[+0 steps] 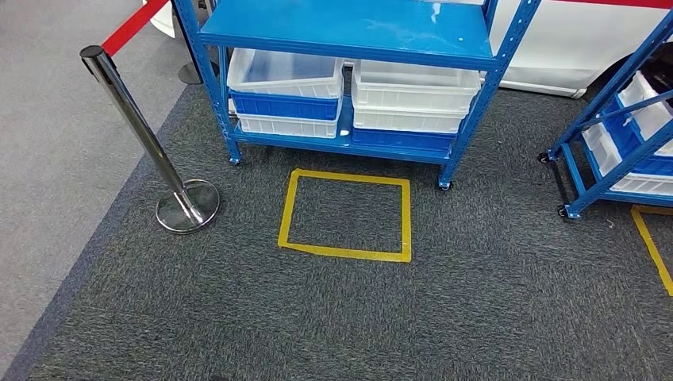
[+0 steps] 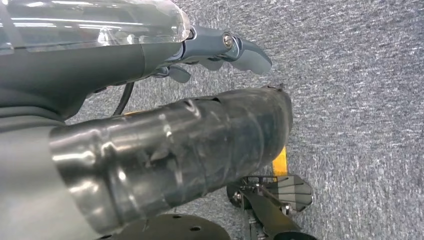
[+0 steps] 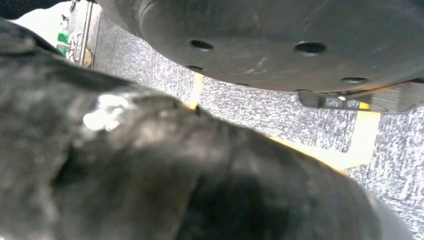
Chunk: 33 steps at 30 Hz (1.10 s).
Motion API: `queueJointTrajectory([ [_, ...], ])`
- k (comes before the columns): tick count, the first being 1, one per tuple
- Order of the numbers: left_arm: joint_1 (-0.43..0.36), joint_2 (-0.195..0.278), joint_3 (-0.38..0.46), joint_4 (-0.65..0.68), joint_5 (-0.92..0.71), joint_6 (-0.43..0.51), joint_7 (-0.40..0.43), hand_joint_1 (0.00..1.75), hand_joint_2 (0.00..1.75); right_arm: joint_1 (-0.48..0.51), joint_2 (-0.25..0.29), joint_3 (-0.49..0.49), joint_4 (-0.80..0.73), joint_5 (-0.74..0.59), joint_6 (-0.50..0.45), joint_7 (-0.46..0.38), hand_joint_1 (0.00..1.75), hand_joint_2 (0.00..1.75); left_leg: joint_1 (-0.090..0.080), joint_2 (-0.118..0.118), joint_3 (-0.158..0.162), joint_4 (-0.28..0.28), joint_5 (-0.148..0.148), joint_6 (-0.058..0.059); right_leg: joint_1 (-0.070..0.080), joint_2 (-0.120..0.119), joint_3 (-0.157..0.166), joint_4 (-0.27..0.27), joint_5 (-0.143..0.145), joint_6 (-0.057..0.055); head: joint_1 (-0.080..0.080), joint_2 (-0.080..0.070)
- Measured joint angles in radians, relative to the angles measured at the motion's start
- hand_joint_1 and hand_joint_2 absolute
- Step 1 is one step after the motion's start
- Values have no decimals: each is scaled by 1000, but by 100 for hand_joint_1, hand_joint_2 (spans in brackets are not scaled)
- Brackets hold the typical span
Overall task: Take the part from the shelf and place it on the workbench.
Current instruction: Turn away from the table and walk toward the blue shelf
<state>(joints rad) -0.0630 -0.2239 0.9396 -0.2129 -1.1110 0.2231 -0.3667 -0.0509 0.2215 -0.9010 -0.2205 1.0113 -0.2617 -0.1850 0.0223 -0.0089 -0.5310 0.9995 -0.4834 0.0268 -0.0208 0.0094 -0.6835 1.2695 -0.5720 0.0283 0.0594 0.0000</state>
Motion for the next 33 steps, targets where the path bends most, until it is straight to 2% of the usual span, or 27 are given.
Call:
queueJointTrajectory([
  [1,0,0,0,0,0,-1,1,0,0,0,0,0,0,1,0,0,0,0,1,0,5,1,-4,-4,-3,-2,30,-65,41,1,0,0],
  [2,0,0,0,0,0,-1,1,0,0,0,-1,0,0,1,0,0,0,0,1,1,7,3,-9,-9,-4,-4,63,-133,70,1,0,0],
  [3,0,0,0,0,0,-2,2,0,0,0,-1,0,0,2,0,1,0,0,0,1,9,6,-14,-16,-3,-5,90,-189,89,-2,0,0],
  [4,-1,0,0,0,0,-3,2,0,0,-1,-1,0,0,3,-1,2,0,0,-1,1,9,8,-18,-23,0,-5,105,-222,94,-6,-1,0],
  [6,-2,0,0,0,-1,-3,2,0,0,-2,-1,0,0,4,-1,3,0,0,-2,1,11,7,-22,-35,7,-4,109,-232,87,-17,-2,0],
  [7,-3,0,0,0,0,-3,3,0,0,-1,-1,0,0,5,-1,3,0,0,-1,2,14,6,-24,-40,5,-4,111,-235,87,-23,-2,0],
  [9,-3,0,0,0,0,-3,3,0,0,0,-1,0,0,6,-1,4,0,0,1,3,4,40,-47,-48,2,-6,118,-241,87,-39,-2,0],
  [10,-3,0,0,0,0,-3,3,0,0,0,-1,0,0,7,-1,4,0,0,1,3,-18,88,-73,-50,1,-7,122,-244,86,-46,-2,0],
  [12,-3,1,0,0,0,-3,2,0,0,0,-1,0,0,8,-1,5,0,0,1,4,-89,223,-131,-53,5,-9,125,-244,81,-55,-2,0],
  [13,-2,1,0,0,0,-3,3,0,0,0,-1,0,0,9,-1,5,0,0,1,4,-121,277,-144,-53,8,-9,128,-244,78,-57,-2,0],
  [14,-1,1,0,0,0,-3,3,0,0,0,-1,0,0,10,-1,6,0,0,1,4,-139,299,-138,-53,9,-8,132,-244,74,-59,-2,0],
  [15,0,1,0,0,0,-3,3,0,0,1,-1,0,0,10,-1,8,0,0,1,4,-137,280,-110,-51,11,-7,137,-244,70,-58,-2,0],
  [17,1,1,0,0,0,-3,3,0,0,2,-1,0,0,11,0,9,0,0,0,4,-90,157,-29,-42,11,-5,151,-244,60,-53,-2,0],
  [18,1,1,0,0,0,-3,3,0,0,2,0,0,1,11,0,10,0,0,-3,4,-63,94,-3,-36,14,-4,155,-242,54,-48,-2,0],
  [19,0,2,0,0,0,-3,3,0,0,1,0,0,1,12,1,10,0,0,-6,4,-45,52,9,-31,14,-4,158,-243,49,-42,-2,0],
  [20,-1,2,0,0,0,-3,3,0,0,0,0,0,1,13,1,11,0,0,-9,4,-37,31,8,-26,15,-4,161,-241,48,-35,-2,0],
  [23,1,2,0,0,0,-3,3,0,0,-1,0,0,1,15,2,13,0,0,-8,3,-21,14,5,-10,14,-5,171,-229,50,-19,-2,0],
  [24,2,2,1,0,0,-2,4,0,0,-1,0,0,1,16,2,13,0,0,-7,3,-12,10,4,-4,12,-6,163,-210,37,-16,-1,0],
  [26,1,2,1,0,0,-2,4,0,0,-2,0,0,1,16,2,13,0,0,-6,4,0,5,0,4,9,-7,112,-117,-13,-9,-1,0],
  [27,0,2,1,0,-1,-2,4,0,0,-2,-1,0,1,17,2,13,0,0,-7,4,2,5,-3,6,9,-7,74,-54,-39,-6,-1,0],
  [28,0,2,1,0,-1,-2,4,0,0,-1,-1,0,1,17,2,13,0,0,-7,4,5,5,-7,7,8,-7,39,-3,-53,-3,-1,0],
  [29,1,2,1,0,-1,-2,4,0,0,-1,-1,0,1,17,2,13,0,0,-7,4,10,5,-13,7,7,-7,16,20,-49,-2,-1,0],
  [30,1,2,1,0,-1,-2,4,0,0,0,-1,0,1,17,2,13,0,0,-7,3,18,5,-18,6,7,-8,11,9,-25,-2,-1,0],
  [32,3,1,1,0,-1,-2,4,0,0,2,-2,0,1,17,2,14,0,0,-7,3,38,5,-33,1,8,-8,44,-102,61,-8,-1,0],
  [33,3,1,1,0,-1,-2,4,0,0,3,-2,0,1,17,2,14,0,0,-7,3,47,5,-40,-3,11,-8,61,-156,87,-13,-1,0],
])
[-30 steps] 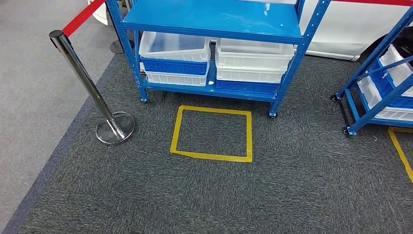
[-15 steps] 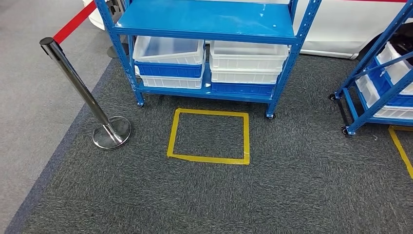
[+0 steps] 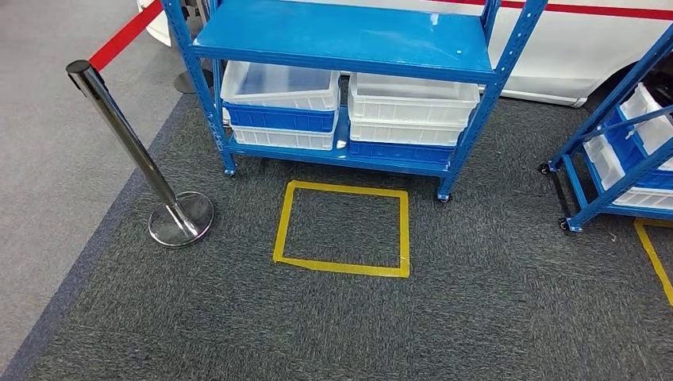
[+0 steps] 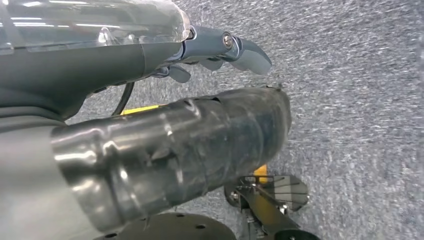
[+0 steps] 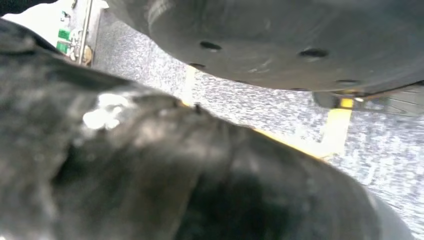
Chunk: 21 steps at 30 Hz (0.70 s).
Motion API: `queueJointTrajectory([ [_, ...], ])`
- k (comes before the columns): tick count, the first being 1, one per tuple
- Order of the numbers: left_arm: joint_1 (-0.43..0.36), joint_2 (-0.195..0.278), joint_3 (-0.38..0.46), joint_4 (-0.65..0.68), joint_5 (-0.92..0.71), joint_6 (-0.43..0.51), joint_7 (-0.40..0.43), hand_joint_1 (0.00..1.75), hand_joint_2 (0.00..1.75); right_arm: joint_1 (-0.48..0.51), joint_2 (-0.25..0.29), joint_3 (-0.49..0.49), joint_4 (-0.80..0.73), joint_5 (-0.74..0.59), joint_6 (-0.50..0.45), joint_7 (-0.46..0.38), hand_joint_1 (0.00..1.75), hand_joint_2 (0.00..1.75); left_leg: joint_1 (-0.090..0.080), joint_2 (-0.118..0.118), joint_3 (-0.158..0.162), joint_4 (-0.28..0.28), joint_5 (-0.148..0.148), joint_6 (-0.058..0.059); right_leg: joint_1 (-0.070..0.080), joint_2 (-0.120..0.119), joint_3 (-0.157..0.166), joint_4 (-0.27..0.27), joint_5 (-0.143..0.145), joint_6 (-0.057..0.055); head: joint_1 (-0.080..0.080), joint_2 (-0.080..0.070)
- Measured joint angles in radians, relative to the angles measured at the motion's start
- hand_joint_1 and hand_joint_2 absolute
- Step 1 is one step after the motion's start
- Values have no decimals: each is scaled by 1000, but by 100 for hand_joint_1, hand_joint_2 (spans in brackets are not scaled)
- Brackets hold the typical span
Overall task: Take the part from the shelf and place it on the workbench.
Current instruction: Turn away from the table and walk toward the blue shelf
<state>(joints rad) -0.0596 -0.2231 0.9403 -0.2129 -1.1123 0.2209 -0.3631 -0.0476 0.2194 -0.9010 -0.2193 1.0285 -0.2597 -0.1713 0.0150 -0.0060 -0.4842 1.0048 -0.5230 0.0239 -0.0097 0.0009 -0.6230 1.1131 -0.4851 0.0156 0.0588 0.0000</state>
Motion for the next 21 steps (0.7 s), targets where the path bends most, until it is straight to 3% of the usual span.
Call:
queueJointTrajectory([
  [2,-3,0,0,0,0,0,0,0,0,-1,0,0,0,0,0,0,0,0,-1,1,5,-1,-11,-12,8,-1,16,-55,7,-12,0,0],
  [6,-6,0,0,0,0,1,-1,0,0,0,0,0,0,0,0,1,0,0,-3,1,16,36,-27,-34,5,-2,44,-73,3,-40,-2,0],
  [8,-7,0,0,0,0,1,-1,0,0,0,0,0,0,0,1,1,0,0,0,1,-34,129,-64,-40,4,-3,62,-80,-3,-51,-5,0],
  [10,-6,0,0,0,0,2,-1,0,0,-2,0,0,0,1,2,1,0,0,0,1,-120,253,-113,-46,5,-2,73,-80,-15,-57,-6,0],
  [11,-5,0,0,0,0,2,-1,0,0,-2,0,0,0,1,2,1,0,0,0,1,-153,287,-124,-48,6,0,81,-80,-22,-57,-6,0],
  [12,-4,0,0,0,0,2,0,0,0,-1,0,0,0,1,2,1,0,0,0,1,-170,287,-114,-49,6,1,91,-80,-30,-56,-6,0],
  [13,-2,0,0,0,0,2,0,0,0,0,0,0,0,1,2,1,0,0,0,1,-171,253,-83,-47,6,3,104,-80,-39,-55,-6,0],
  [15,2,0,0,0,0,2,0,0,0,0,0,0,1,1,2,1,0,0,-3,2,-149,135,11,-35,7,5,129,-79,-59,-49,-6,0],
  [17,2,1,1,0,0,2,0,0,0,-2,0,0,2,1,2,1,0,0,-9,1,-133,60,57,-23,9,5,142,-78,-78,-38,-6,0],
  [21,1,1,1,0,0,3,0,0,0,-4,1,0,3,1,2,1,0,0,-7,0,-102,29,61,-1,9,5,153,-48,-83,-18,-6,0],
])
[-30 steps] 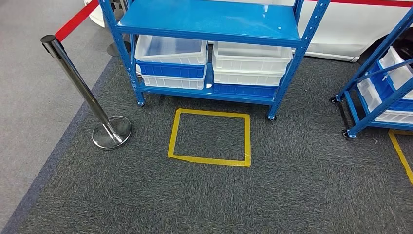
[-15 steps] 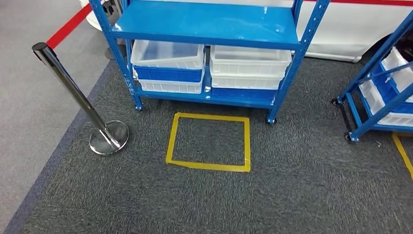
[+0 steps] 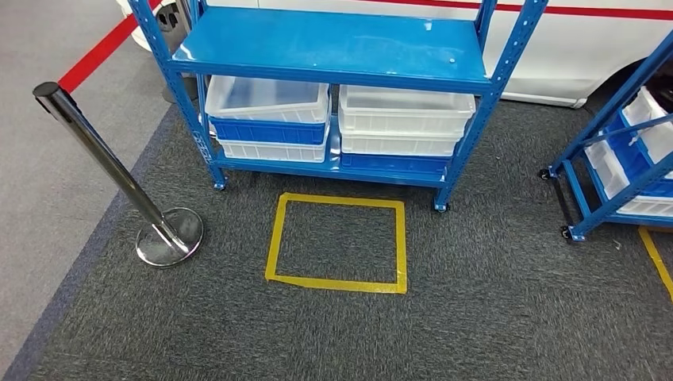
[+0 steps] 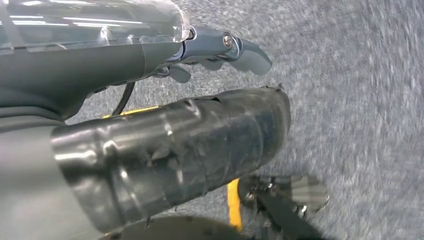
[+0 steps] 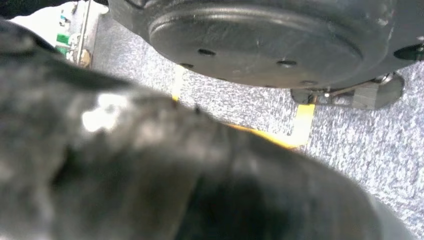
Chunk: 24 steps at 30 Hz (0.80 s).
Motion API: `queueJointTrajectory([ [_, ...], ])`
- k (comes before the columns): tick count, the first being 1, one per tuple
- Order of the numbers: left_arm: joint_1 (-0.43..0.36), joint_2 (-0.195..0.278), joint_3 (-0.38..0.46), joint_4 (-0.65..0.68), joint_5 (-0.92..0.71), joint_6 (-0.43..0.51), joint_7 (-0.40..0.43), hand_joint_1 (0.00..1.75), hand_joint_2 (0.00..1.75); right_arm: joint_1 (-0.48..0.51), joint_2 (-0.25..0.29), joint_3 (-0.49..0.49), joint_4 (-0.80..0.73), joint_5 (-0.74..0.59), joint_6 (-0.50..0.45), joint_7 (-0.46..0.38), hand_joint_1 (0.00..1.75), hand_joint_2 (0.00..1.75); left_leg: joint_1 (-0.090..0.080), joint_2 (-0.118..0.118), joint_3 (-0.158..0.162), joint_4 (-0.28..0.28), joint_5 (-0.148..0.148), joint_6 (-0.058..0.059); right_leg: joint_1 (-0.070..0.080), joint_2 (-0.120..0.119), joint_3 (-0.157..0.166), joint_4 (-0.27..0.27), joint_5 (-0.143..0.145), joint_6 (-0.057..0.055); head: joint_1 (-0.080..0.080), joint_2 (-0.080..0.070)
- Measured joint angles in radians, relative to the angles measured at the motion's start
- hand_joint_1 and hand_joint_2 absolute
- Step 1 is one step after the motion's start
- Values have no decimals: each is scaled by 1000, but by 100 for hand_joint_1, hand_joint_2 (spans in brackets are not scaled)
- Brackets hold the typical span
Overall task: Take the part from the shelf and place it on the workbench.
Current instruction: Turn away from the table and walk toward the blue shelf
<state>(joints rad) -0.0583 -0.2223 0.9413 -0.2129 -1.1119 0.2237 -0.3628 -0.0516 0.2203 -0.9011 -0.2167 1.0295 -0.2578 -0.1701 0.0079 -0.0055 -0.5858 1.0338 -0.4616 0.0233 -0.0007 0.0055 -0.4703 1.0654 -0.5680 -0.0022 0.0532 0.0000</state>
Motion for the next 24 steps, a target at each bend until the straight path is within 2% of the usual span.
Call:
queueJointTrajectory([
  [1,-1,0,0,0,0,0,0,0,0,-1,0,0,0,0,0,0,0,0,2,0,13,-8,-1,5,-1,0,-17,33,-7,4,0,0],
  [2,-2,0,0,0,0,0,0,0,0,-1,-1,0,0,0,0,1,0,0,4,0,24,-14,-4,9,-4,-1,-49,85,-23,10,1,0],
  [4,-4,-1,0,0,0,0,0,0,0,-2,-1,0,0,0,0,3,0,0,4,0,37,-18,-14,14,-7,-1,-133,202,-72,19,1,0],
  [5,-4,-1,0,0,0,0,0,0,0,-1,-1,0,0,0,0,4,0,0,4,-1,45,-18,-22,15,-10,-1,-168,238,-90,23,1,0],
  [6,-4,-1,0,0,0,0,0,0,0,-1,-1,0,0,0,0,4,0,0,4,-1,55,-18,-31,14,-11,-1,-189,243,-89,25,1,0],
  [7,-2,-1,0,0,1,0,1,0,0,1,-1,0,0,0,0,5,0,0,4,-2,69,-18,-41,12,-12,-1,-194,216,-65,25,1,0],
  [9,0,-1,0,0,1,0,1,0,0,3,-1,0,0,0,1,5,0,0,4,-3,88,-18,-55,8,-13,-1,-186,149,-11,24,1,0],
  [10,0,-1,1,0,1,0,2,0,0,3,-1,0,0,0,1,5,0,0,4,-3,92,-18,-58,8,-13,-1,-181,129,5,23,1,0],
  [13,1,-1,1,0,1,0,2,0,0,3,-2,0,0,0,0,5,0,0,4,-3,94,-18,-59,7,-13,-2,-179,121,12,23,2,0],
  [14,1,-1,1,0,1,0,2,0,0,5,-2,0,0,0,0,5,0,0,4,-3,97,-19,-64,6,-12,-2,-174,90,43,20,2,0],
  [15,1,-2,1,0,1,0,2,0,0,7,-2,0,0,0,1,5,0,0,3,-3,104,-18,-70,3,-10,-2,-171,61,68,17,1,0],
  [17,-3,-3,1,0,0,0,2,0,0,8,-3,0,0,0,1,6,0,0,2,-3,113,1,-82,-17,-8,-2,-143,-6,111,-7,-1,0],
  [18,-6,-3,1,0,0,-1,3,0,0,8,-3,0,0,0,1,7,0,0,2,-2,104,33,-87,-26,-7,-2,-129,-14,104,-19,-3,0],
  [19,-8,-3,1,0,0,-1,3,0,0,7,-3,0,0,0,1,8,0,0,2,-1,78,79,-96,-35,-7,-2,-112,-25,100,-31,-4,0],
  [21,-8,-3,1,0,-1,-2,3,0,0,6,-3,0,0,0,2,12,0,0,4,0,-2,197,-139,-41,-6,-4,-96,-29,88,-39,-6,0],
  [22,-7,-3,1,0,-1,-3,3,0,0,5,-3,0,0,1,3,14,0,0,4,0,-38,238,-163,-43,-5,-3,-88,-30,81,-41,-6,0],
  [23,-6,-3,1,0,-1,-4,3,0,0,6,-3,0,0,1,3,16,0,0,4,0,-63,255,-177,-44,-5,-2,-79,-30,73,-41,-6,0],
  [24,-4,-3,1,0,-1,-4,3,0,0,6,-3,0,0,2,4,17,0,0,4,0,-73,242,-170,-45,-5,0,-67,-30,64,-41,-6,0],
])
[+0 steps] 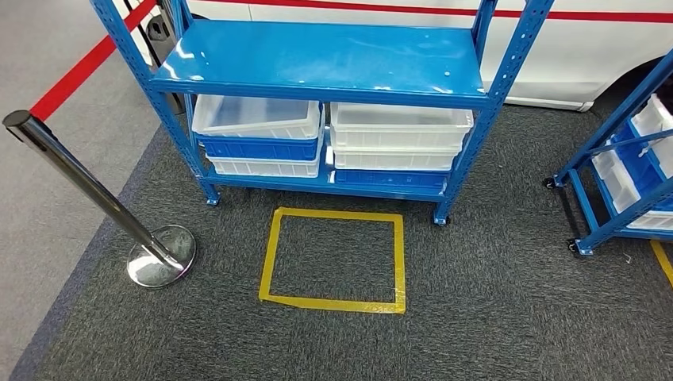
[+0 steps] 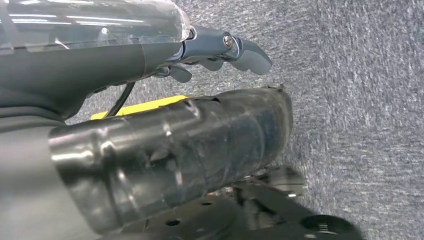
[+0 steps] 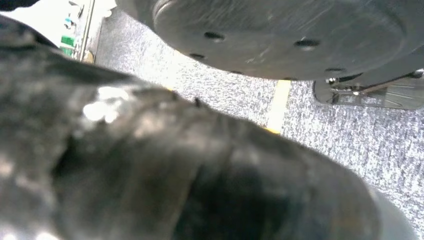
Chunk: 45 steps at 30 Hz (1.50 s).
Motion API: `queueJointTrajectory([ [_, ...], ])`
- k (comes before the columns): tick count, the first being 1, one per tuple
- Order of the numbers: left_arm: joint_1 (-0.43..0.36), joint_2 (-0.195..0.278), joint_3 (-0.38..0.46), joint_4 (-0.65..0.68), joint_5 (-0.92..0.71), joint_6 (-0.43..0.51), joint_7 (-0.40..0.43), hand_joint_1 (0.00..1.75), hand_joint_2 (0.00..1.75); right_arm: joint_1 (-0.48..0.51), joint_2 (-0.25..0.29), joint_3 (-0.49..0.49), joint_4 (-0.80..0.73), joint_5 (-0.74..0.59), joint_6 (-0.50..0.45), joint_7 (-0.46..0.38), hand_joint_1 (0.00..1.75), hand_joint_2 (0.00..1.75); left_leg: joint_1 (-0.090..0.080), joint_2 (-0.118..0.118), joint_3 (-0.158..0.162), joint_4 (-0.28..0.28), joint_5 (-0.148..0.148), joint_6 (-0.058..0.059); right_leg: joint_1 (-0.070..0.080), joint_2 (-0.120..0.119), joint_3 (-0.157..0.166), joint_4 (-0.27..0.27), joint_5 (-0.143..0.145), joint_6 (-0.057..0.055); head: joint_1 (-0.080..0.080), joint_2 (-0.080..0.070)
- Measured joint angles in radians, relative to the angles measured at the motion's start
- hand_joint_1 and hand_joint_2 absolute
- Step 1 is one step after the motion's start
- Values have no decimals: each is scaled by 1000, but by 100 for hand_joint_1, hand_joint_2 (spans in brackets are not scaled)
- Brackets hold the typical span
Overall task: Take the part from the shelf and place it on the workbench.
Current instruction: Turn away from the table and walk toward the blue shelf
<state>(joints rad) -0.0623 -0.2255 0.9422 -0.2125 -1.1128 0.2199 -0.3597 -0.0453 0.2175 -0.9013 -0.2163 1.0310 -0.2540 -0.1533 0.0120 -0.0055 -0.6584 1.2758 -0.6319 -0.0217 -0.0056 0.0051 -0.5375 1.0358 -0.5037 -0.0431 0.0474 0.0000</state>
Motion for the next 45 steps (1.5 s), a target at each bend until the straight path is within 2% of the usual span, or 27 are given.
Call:
queueJointTrajectory([
  [1,1,0,0,0,0,0,0,0,0,1,0,0,0,0,0,1,0,0,0,0,4,-42,30,0,0,1,13,0,-9,1,0,0],
  [3,3,0,0,0,0,0,0,0,0,1,0,0,0,0,2,1,0,0,-2,1,26,-160,129,8,1,2,38,1,-30,7,1,0],
  [5,2,0,1,0,0,0,0,0,0,-1,0,0,1,0,5,1,0,0,-8,2,39,-224,178,22,3,2,49,2,-47,19,1,0],
  [9,4,0,1,0,-1,0,-1,0,0,-3,0,0,1,1,10,-1,0,0,-3,2,71,-245,182,48,5,1,59,41,-58,41,1,0],
  [11,2,0,2,0,-1,1,-2,0,0,-6,0,0,1,1,10,-1,0,0,-1,3,84,-250,177,57,1,0,10,126,-90,49,2,0],
  [13,0,-1,2,0,-1,0,-2,0,0,-7,0,0,1,1,10,-1,0,0,-1,3,91,-251,167,62,-3,0,-71,237,-141,57,2,0],
  [14,0,-1,2,0,-1,0,-2,0,0,-6,0,0,1,1,11,0,0,0,-1,2,96,-251,161,61,-5,0,-100,265,-153,61,2,0],
  [15,1,-1,2,0,-1,0,-2,0,0,-5,-1,0,1,1,12,1,0,0,-1,1,105,-250,154,61,-7,-1,-117,267,-146,63,2,0],
  [16,1,-1,2,0,-1,0,-2,0,0,-4,-1,0,1,0,13,2,0,0,-1,1,115,-250,146,59,-8,-1,-115,231,-114,64,2,0],
  [17,2,-1,2,0,-1,-1,-2,0,0,-3,-2,0,1,0,16,4,0,0,0,0,125,-251,138,56,-9,-1,-102,172,-63,64,2,0],
  [18,3,-1,2,0,-1,-1,-2,0,0,-1,-3,0,1,0,18,6,0,0,-1,0,134,-250,130,51,-8,-2,-88,113,-18,61,2,0],
  [20,1,-2,2,0,-2,-2,-2,0,0,-1,-3,-1,2,0,22,7,0,0,-2,0,141,-250,117,39,-2,-4,-73,39,22,49,2,0],
  [24,-2,-3,2,0,-5,-1,-1,0,0,-1,-3,-1,2,-1,30,12,0,0,-2,1,151,-224,109,16,-2,-3,-48,16,24,20,1,0],
  [26,-3,-3,2,0,-8,0,0,0,0,-2,-3,-1,2,-1,31,14,0,0,0,2,113,-147,76,9,-2,-5,-29,10,17,7,0,0],
  [28,-3,-3,2,0,-8,0,0,0,0,-4,-3,-1,2,-1,35,15,0,0,1,2,39,-26,23,3,0,-5,-20,10,6,-2,-1,0],
  [29,-3,-3,2,0,-8,0,0,0,0,-4,-3,-1,2,-2,38,16,0,0,1,2,7,16,9,2,1,-5,-13,10,0,-3,-1,0],
  [30,-2,-3,2,0,-8,0,0,0,0,-4,-3,-1,2,-2,43,16,0,0,1,2,-10,27,16,2,2,-3,-5,10,-6,-3,-1,0],
  [31,-1,-3,2,0,-8,1,0,0,0,-3,-3,-2,2,-2,47,15,0,0,1,2,-9,-1,48,4,2,-2,5,11,-14,-1,-1,0],
  [33,2,-3,2,0,-7,3,1,0,0,-3,-3,-2,2,-2,50,14,0,0,0,3,26,-120,138,11,2,0,26,10,-29,3,0,0],
  [34,2,-3,2,0,-7,4,1,0,0,-3,-3,-2,2,-2,50,13,0,0,-4,4,39,-170,158,15,2,0,33,10,-36,6,0,0],
  [35,1,-3,2,0,-7,5,2,0,0,-5,-3,-3,3,-2,50,13,0,0,-7,4,46,-203,166,21,3,-1,35,10,-42,11,-1,0],
  [37,0,-2,3,0,-7,6,2,0,0,-7,-3,-3,3,-2,50,13,0,0,-13,4,49,-219,159,32,4,-1,39,7,-50,23,-2,0],
  [40,1,-3,3,0,-6,8,4,0,0,-9,-3,-4,2,-2,52,13,0,0,-4,4,74,-245,174,49,7,-2,45,22,-74,40,-2,0],
  [41,-1,-4,3,0,-6,9,4,0,0,-10,-4,-4,2,-2,53,14,0,0,-1,5,82,-253,174,54,7,-3,27,60,-94,46,-2,0],
  [43,-3,-4,3,0,-7,11,5,0,0,-10,-4,-4,2,-2,58,16,0,0,-1,5,92,-257,167,61,2,-4,-47,186,-143,55,-1,0],
  [44,-3,-4,3,0,-7,13,7,0,0,-9,-4,-5,2,-1,61,17,0,0,-1,5,96,-257,162,63,0,-4,-86,243,-156,58,-1,0],
  [45,-4,-4,3,0,-7,18,9,0,0,-9,-4,-5,2,-1,63,18,0,0,-1,4,103,-257,157,63,-2,-4,-112,271,-149,60,-1,0],
])
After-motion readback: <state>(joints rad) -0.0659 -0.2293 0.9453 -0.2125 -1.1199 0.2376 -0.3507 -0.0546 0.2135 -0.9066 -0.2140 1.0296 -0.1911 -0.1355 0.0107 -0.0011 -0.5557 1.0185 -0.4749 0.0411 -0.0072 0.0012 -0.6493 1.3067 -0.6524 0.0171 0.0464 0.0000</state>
